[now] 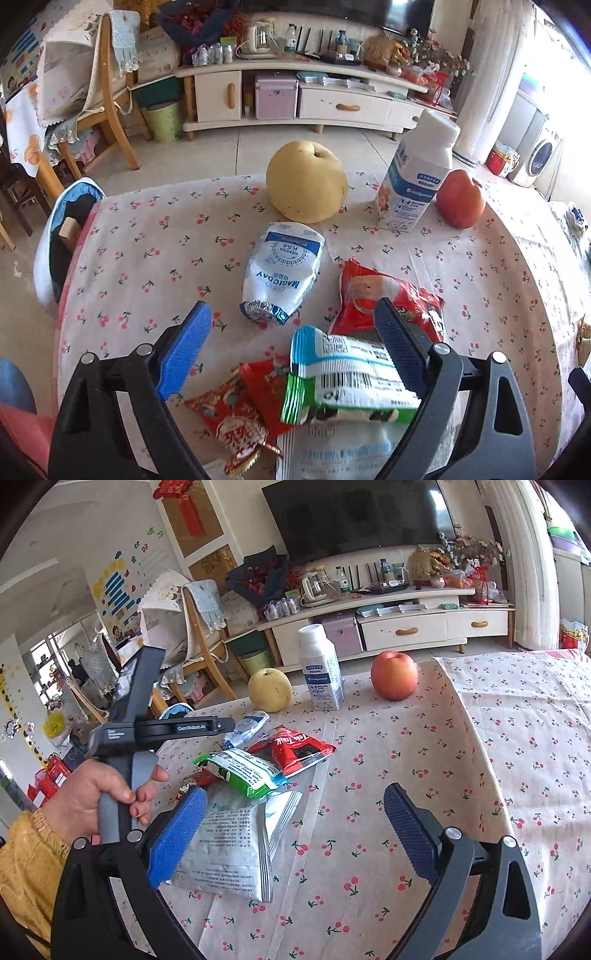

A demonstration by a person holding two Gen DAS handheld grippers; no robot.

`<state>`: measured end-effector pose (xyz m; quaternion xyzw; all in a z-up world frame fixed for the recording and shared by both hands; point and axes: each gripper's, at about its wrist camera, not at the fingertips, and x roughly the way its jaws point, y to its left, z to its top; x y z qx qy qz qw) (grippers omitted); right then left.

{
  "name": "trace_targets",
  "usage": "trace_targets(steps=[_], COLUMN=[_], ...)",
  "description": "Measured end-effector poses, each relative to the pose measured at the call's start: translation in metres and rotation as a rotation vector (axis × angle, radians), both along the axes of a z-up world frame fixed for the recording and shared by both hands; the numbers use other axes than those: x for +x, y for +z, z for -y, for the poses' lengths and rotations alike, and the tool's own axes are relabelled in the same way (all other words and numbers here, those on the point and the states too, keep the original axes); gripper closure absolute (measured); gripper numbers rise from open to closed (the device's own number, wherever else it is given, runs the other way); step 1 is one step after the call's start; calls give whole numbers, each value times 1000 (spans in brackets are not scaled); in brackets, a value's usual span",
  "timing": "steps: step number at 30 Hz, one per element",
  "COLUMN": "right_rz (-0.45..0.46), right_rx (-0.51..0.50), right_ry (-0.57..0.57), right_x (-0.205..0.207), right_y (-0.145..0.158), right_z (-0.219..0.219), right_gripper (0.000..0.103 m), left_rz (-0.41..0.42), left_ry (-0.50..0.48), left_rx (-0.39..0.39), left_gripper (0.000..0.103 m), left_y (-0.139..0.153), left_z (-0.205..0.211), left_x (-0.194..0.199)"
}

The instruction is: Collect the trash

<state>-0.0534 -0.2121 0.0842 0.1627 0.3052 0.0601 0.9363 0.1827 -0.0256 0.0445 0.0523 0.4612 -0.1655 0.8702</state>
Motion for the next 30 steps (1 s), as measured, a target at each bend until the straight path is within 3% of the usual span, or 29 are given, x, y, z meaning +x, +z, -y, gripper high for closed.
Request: trace_targets(steps=[4, 11, 15, 20, 24, 30], right_rz=[-13, -22, -26, -27, -31, -53], right_rx=[30, 40, 36, 33, 27, 17], right_ry=[6, 15, 16, 4, -9, -11], right_x=[3, 5, 5, 6, 6, 8], right_y=[-3, -4, -3, -2, -2, -5], right_z=[2, 3, 4, 9, 14, 20], right_gripper=[7, 7, 7, 7, 7, 7], left_rz=[-42, -82, -83, -58, -53, -55], left_ry=[5, 22, 9, -3, -48, -112], left_rx=[34, 62, 88, 72, 53, 13], left_gripper=[20, 44, 48, 51, 67, 67], left_y=[-18, -33, -41, -39, -36, -36], left_z=[9, 10, 14, 17, 28, 44], left_x=[23, 45, 41, 18, -14, -69])
